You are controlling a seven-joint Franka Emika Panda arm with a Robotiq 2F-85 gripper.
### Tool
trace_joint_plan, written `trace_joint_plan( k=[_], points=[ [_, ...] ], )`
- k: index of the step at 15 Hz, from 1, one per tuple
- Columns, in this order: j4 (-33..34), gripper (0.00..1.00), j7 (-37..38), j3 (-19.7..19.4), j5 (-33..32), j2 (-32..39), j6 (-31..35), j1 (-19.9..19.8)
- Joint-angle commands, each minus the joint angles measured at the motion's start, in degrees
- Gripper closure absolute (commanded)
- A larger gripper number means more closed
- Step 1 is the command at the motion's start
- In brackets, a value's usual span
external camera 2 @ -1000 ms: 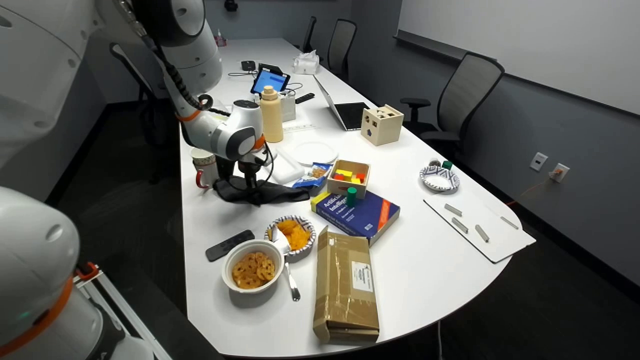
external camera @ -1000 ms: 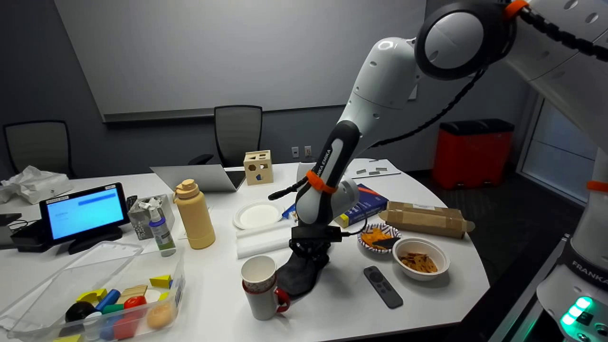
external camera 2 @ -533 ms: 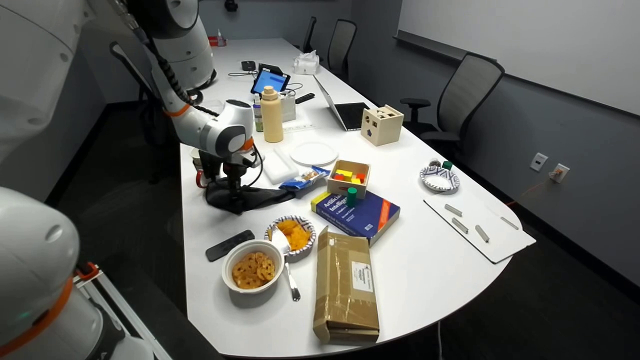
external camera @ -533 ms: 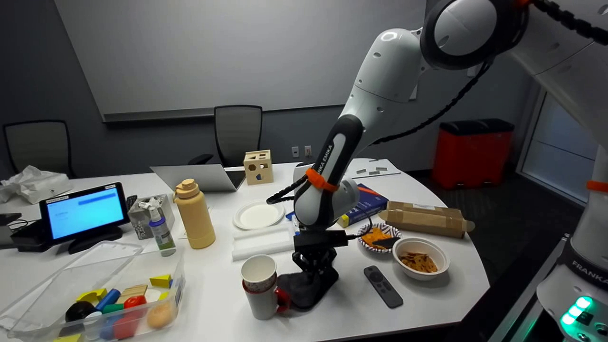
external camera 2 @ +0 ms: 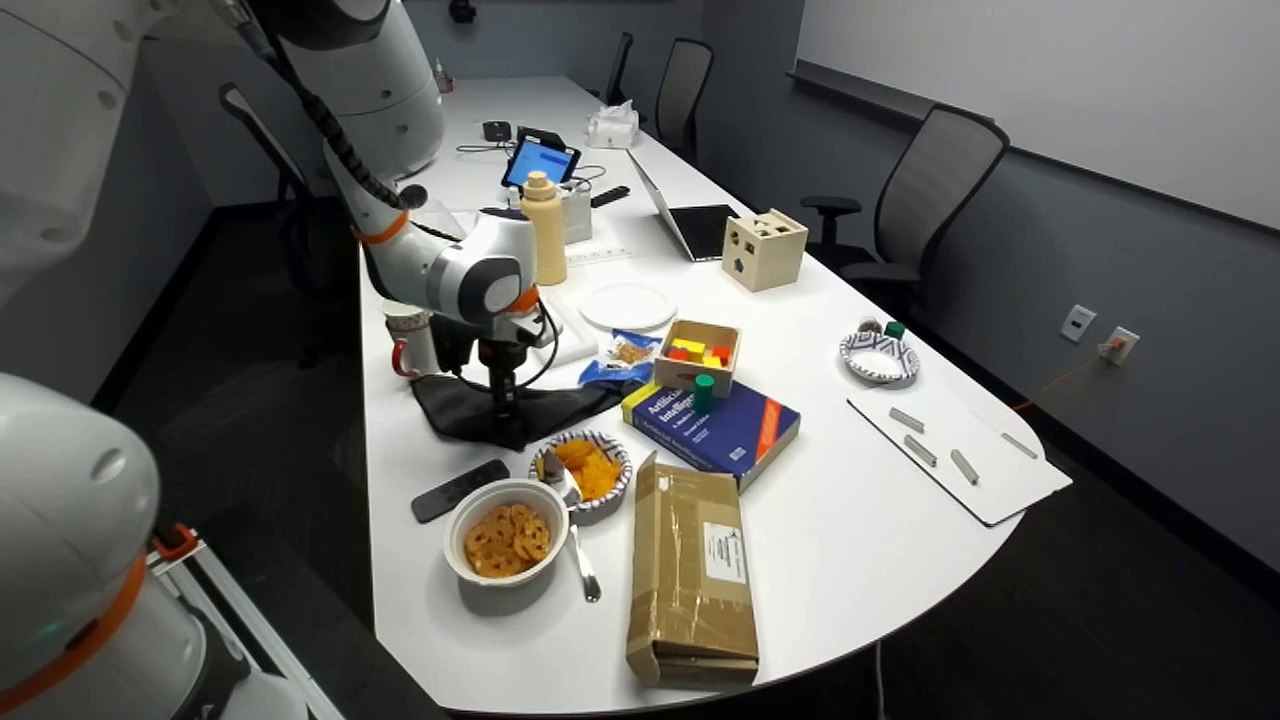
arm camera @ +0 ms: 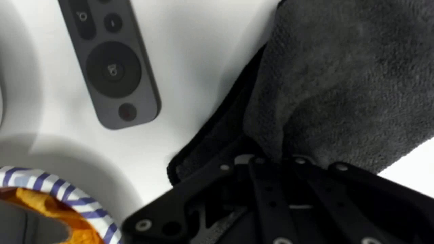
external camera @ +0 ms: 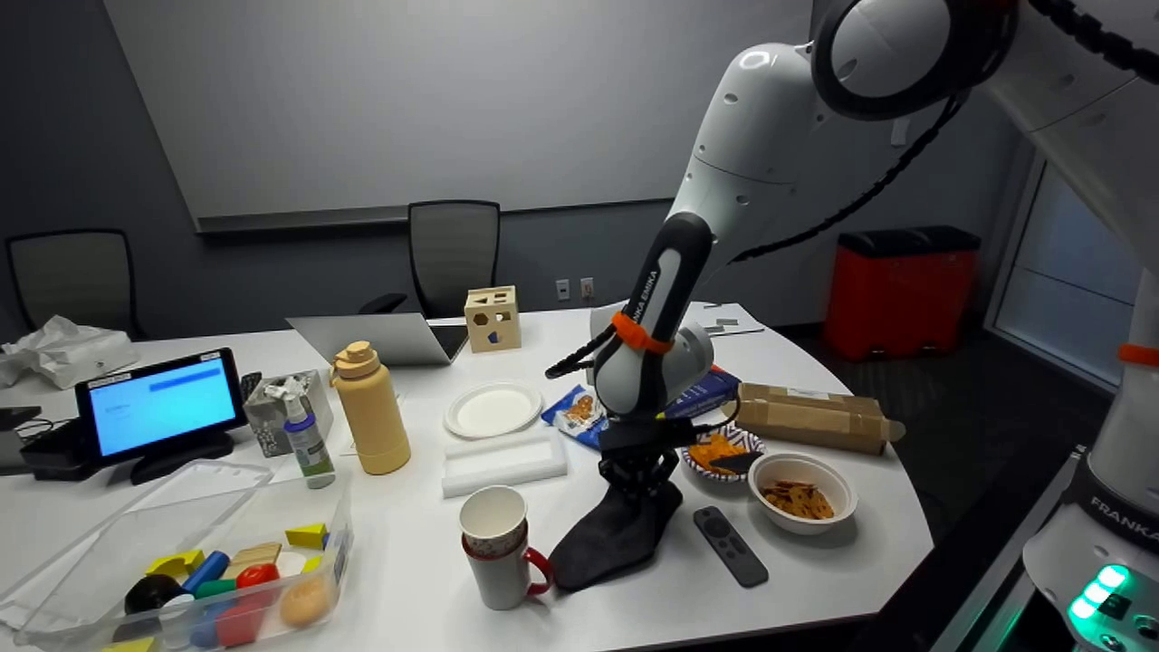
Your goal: Use the black towel to wipe the counter
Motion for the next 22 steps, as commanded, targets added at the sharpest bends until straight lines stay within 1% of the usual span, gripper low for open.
trace_joint_plan(
  k=[1,3,5,9,13,17,19,21,22],
  points=[
    [0.94,0.98,2.29,-1.79,-0.12,0.68,2.65,-1.36],
    [3.2,0.98,3.1,-1.11,1.43,2.37,3.79,-2.62],
    [5.13,0.98,4.79,-0.33,2.67,3.39,4.35,-2.91],
    [8.07,0.98,7.34,1.57,3.66,5.01,4.59,-2.07],
    [6.2,0.98,6.61,3.2,2.31,3.63,3.04,-0.89],
    [2.76,0.98,4.66,4.28,1.53,1.25,0.85,-0.9],
    [1.09,0.98,3.96,3.65,0.72,0.03,-1.36,-0.96],
    [-0.61,0.98,4.37,1.82,-0.65,-1.09,-2.95,-0.72],
    [-0.97,0.98,4.84,0.69,-1.49,-1.17,-2.62,-0.49]
  ],
)
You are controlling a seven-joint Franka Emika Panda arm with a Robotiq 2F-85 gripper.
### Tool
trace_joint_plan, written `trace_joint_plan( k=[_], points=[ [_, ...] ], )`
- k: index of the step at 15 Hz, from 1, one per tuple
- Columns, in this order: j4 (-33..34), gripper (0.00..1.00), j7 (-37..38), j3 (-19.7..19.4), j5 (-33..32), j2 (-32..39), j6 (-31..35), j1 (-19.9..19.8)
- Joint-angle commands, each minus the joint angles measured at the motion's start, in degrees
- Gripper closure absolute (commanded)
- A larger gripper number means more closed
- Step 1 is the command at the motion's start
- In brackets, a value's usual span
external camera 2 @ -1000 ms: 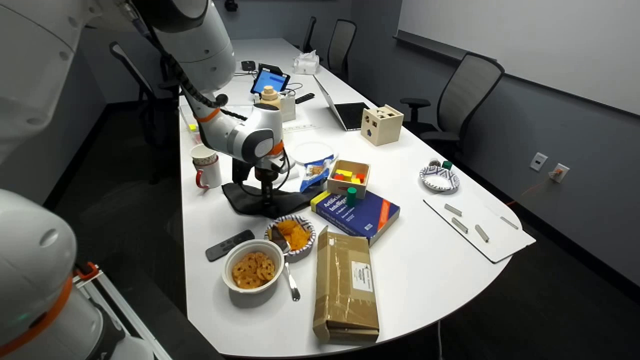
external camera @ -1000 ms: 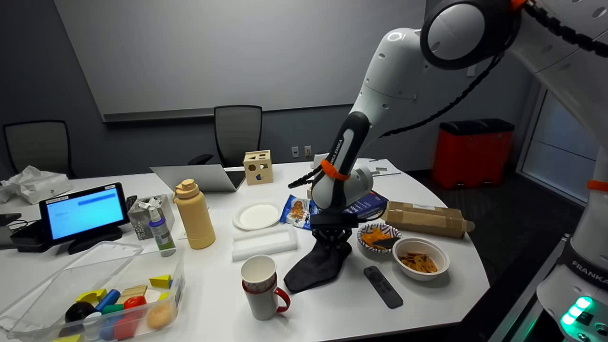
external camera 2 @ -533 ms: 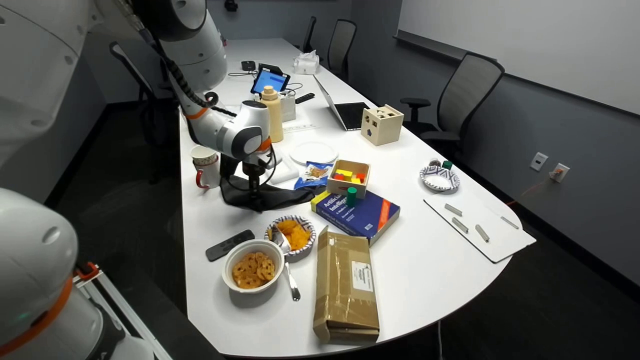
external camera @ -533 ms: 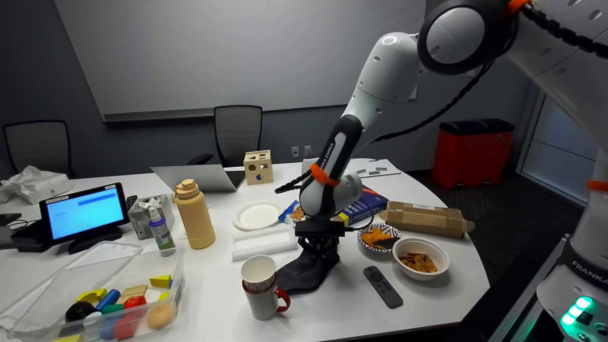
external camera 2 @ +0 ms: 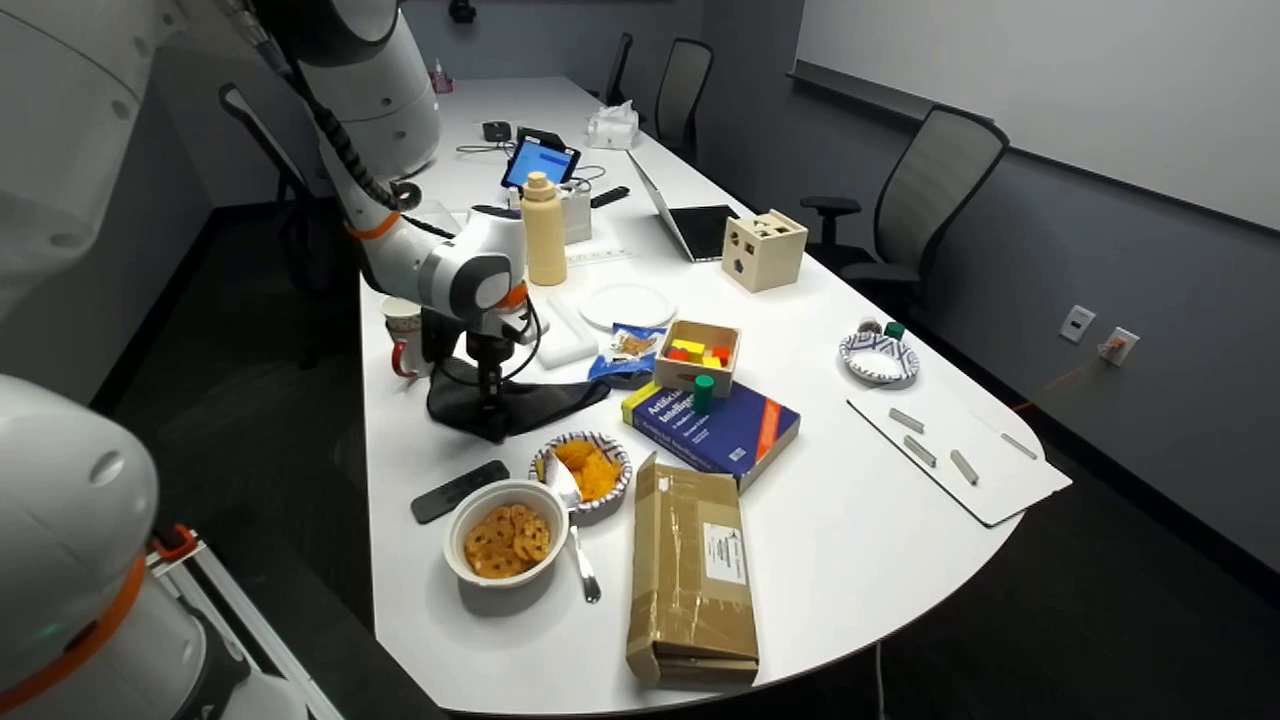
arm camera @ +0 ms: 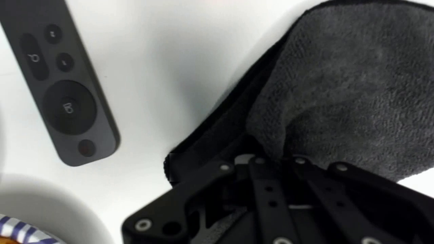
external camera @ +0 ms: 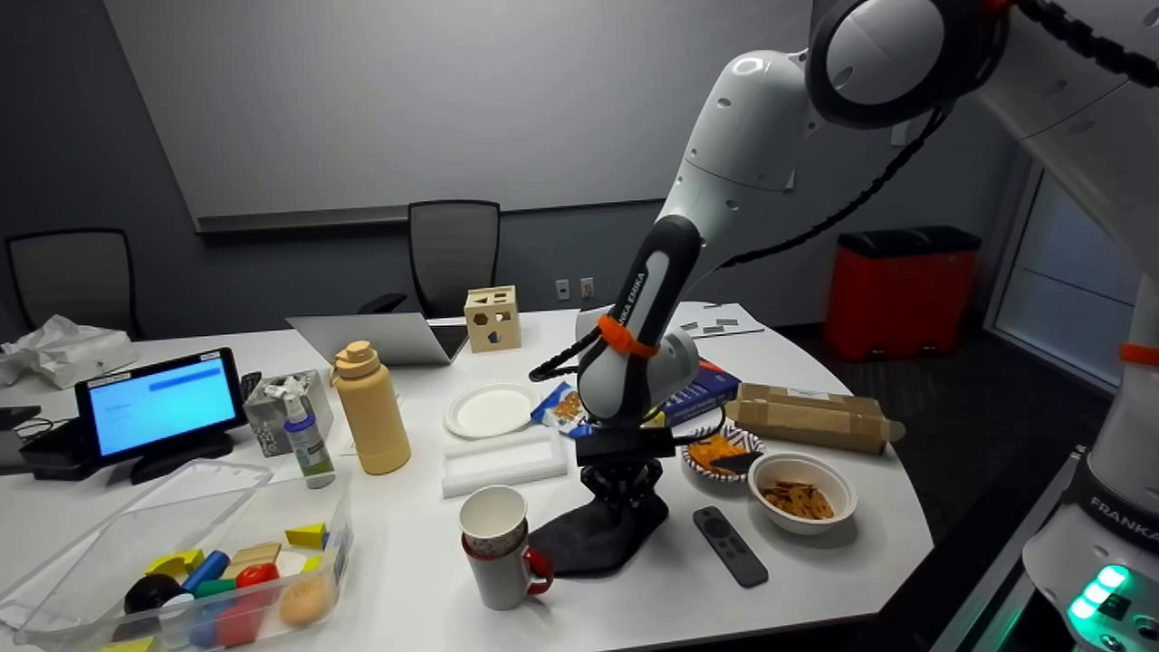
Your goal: Use the black towel to wipe the counter
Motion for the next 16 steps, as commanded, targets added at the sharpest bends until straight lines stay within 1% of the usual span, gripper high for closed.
trace_joint_plan(
  k=[1,2,5,7,10,16],
  points=[
    [-3.88,0.98,0.33,-3.21,-2.92,-2.71,-0.99,-0.11],
    [-4.14,0.98,0.64,-4.13,-3.51,-2.84,0.07,-0.02],
    [-1.98,0.98,1.16,-5.5,-2.96,-1.03,2.23,-1.19],
    [0.01,0.98,1.56,-5.39,-1.97,1.03,3.9,-1.98],
    [1.65,0.98,1.15,-3.64,-1.2,2.35,5.56,-2.2],
    [3.7,0.98,0.42,0.47,-0.55,3.26,8.55,-0.63]
  ],
)
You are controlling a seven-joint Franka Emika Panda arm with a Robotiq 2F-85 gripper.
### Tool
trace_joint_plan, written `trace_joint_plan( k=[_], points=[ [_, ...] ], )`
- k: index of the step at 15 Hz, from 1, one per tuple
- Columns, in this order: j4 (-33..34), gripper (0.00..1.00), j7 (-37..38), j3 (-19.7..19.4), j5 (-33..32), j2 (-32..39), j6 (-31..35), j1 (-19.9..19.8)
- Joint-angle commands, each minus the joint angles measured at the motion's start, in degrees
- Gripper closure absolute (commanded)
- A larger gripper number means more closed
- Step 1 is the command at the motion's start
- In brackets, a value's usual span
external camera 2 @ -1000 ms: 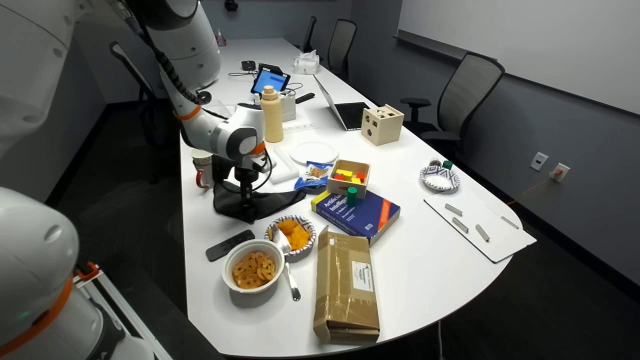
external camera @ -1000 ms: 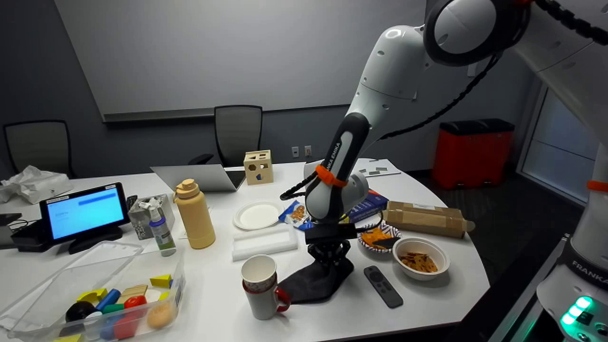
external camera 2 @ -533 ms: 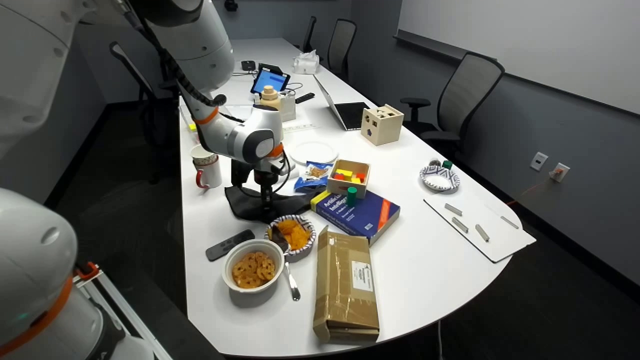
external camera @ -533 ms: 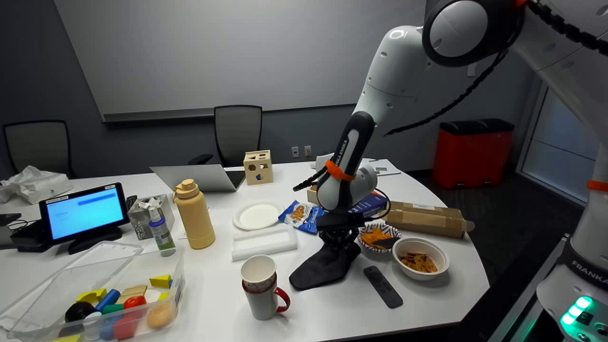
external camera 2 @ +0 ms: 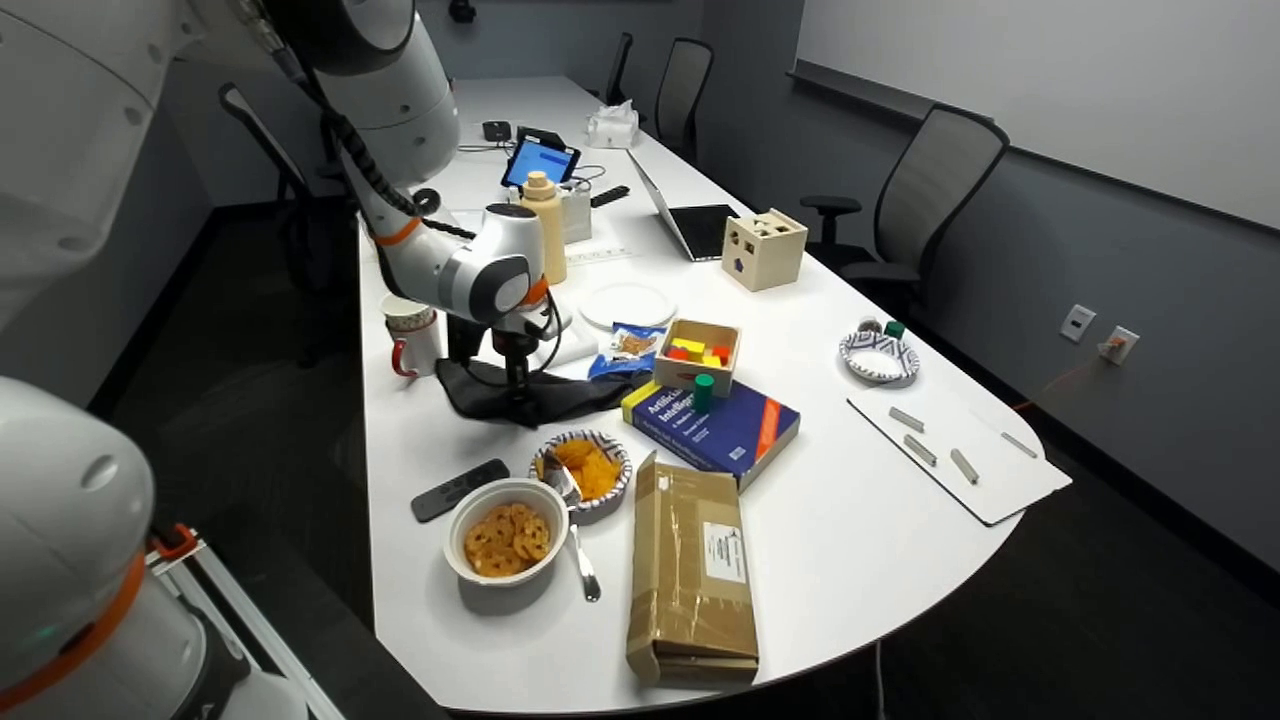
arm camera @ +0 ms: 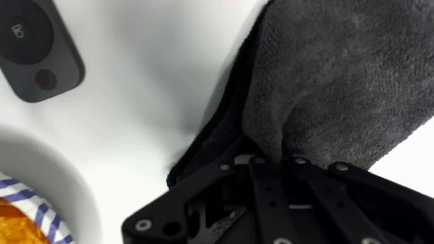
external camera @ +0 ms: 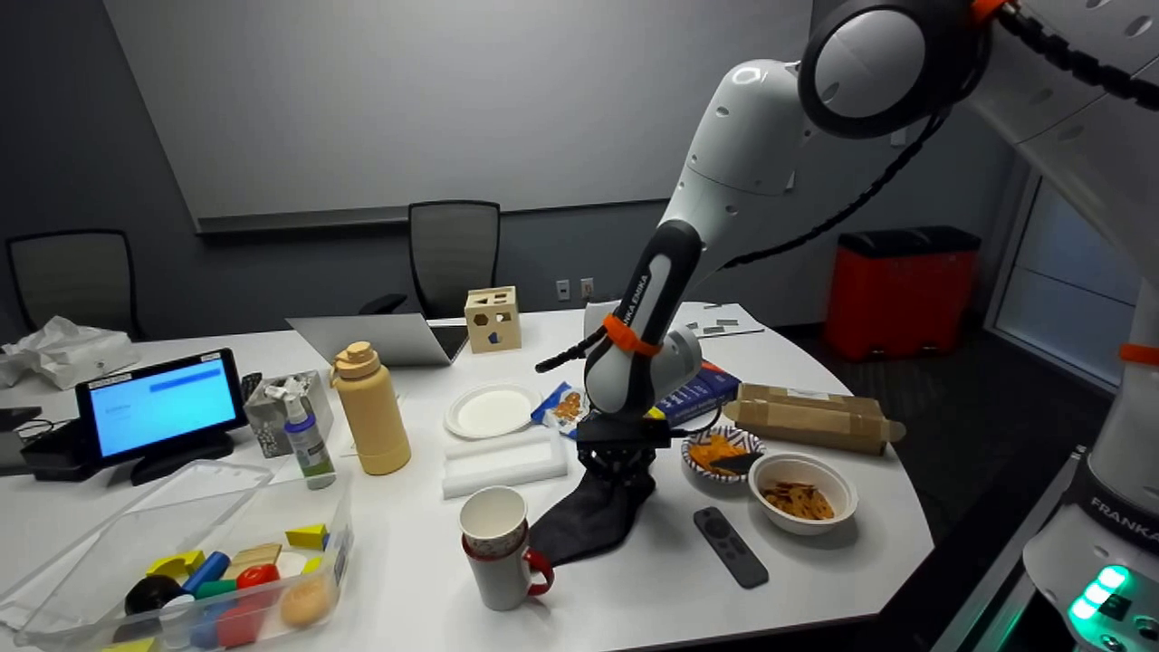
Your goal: Use the black towel to wipe the counter
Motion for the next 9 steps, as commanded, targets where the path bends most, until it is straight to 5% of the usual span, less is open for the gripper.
trace_joint_plan(
  k=[1,9],
  points=[
    [1.83,0.98,-0.34,2.12,0.83,1.63,1.65,0.98],
    [-2.22,0.98,-0.84,3.63,-0.81,-2.68,-8.98,2.86]
  ],
)
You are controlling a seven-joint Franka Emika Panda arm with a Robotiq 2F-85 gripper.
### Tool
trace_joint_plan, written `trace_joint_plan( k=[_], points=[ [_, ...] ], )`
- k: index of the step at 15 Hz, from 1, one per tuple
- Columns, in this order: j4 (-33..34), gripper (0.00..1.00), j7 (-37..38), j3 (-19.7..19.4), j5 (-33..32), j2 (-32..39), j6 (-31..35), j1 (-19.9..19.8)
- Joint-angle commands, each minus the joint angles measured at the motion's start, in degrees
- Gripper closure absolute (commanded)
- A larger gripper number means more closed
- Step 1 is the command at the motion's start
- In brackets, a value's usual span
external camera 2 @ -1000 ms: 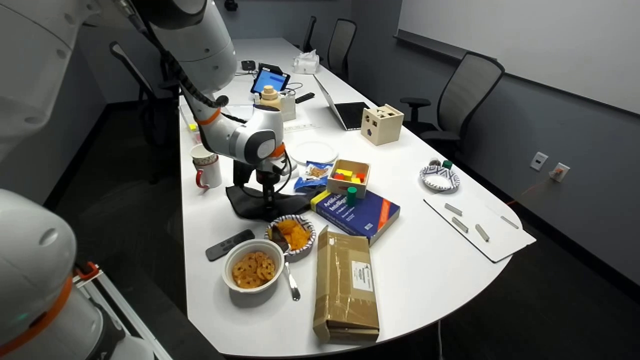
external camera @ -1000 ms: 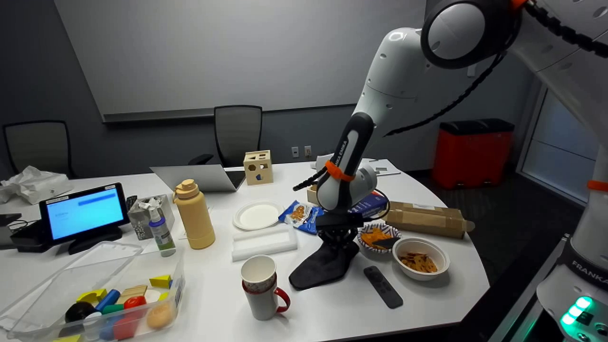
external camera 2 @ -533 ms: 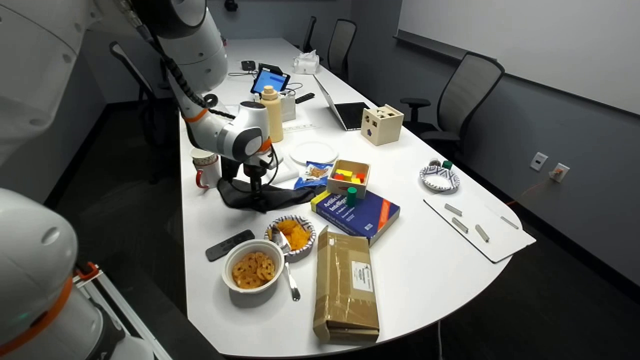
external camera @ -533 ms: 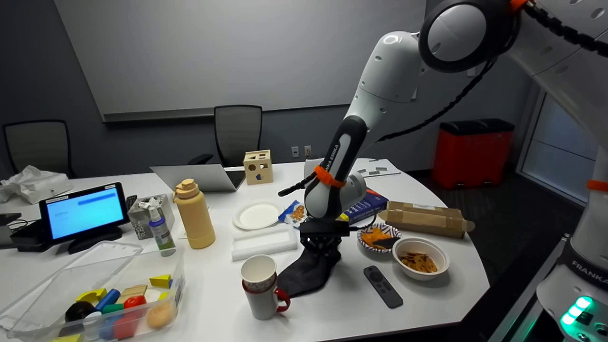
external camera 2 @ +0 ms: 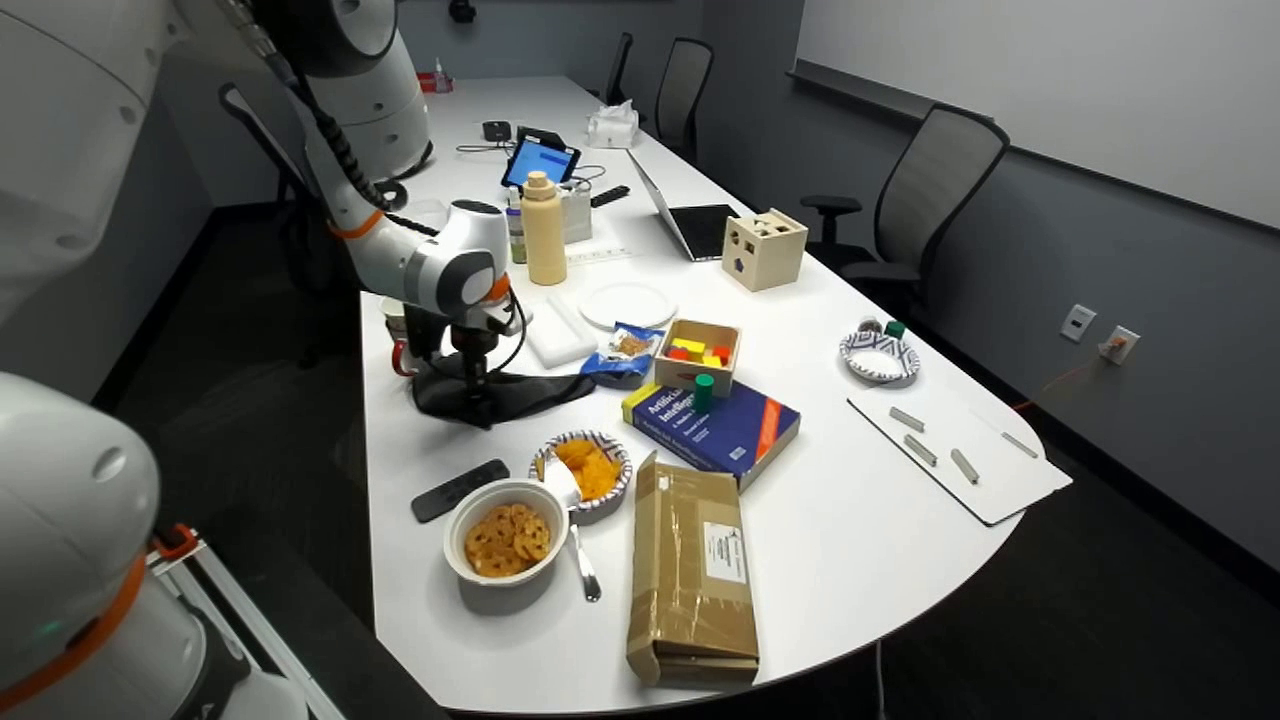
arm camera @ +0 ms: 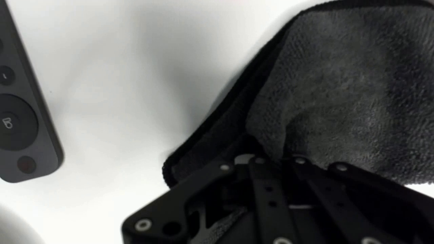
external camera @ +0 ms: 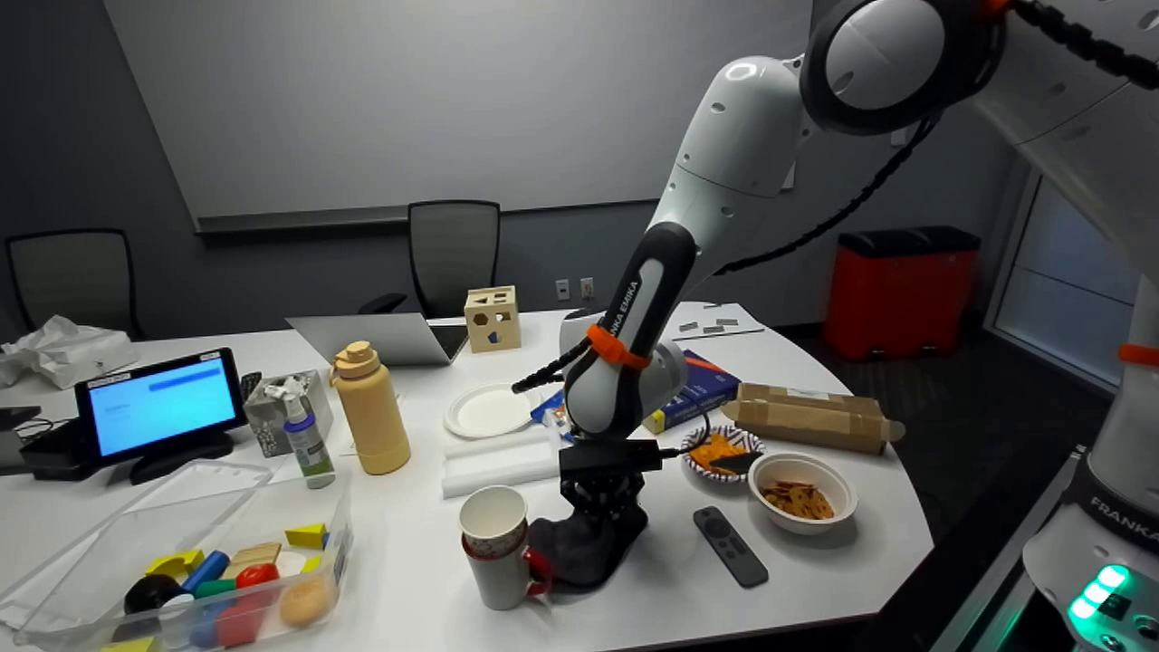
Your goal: Use the black towel to wipe the counter
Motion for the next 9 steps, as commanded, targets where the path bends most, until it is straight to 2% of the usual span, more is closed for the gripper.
trace_joint_plan(
  k=[1,9],
  points=[
    [-2.84,0.98,-0.44,-0.37,-0.93,-2.78,-5.88,0.8],
    [-1.48,0.98,2.3,-6.36,-3.63,-1.8,-7.73,0.89]
  ],
)
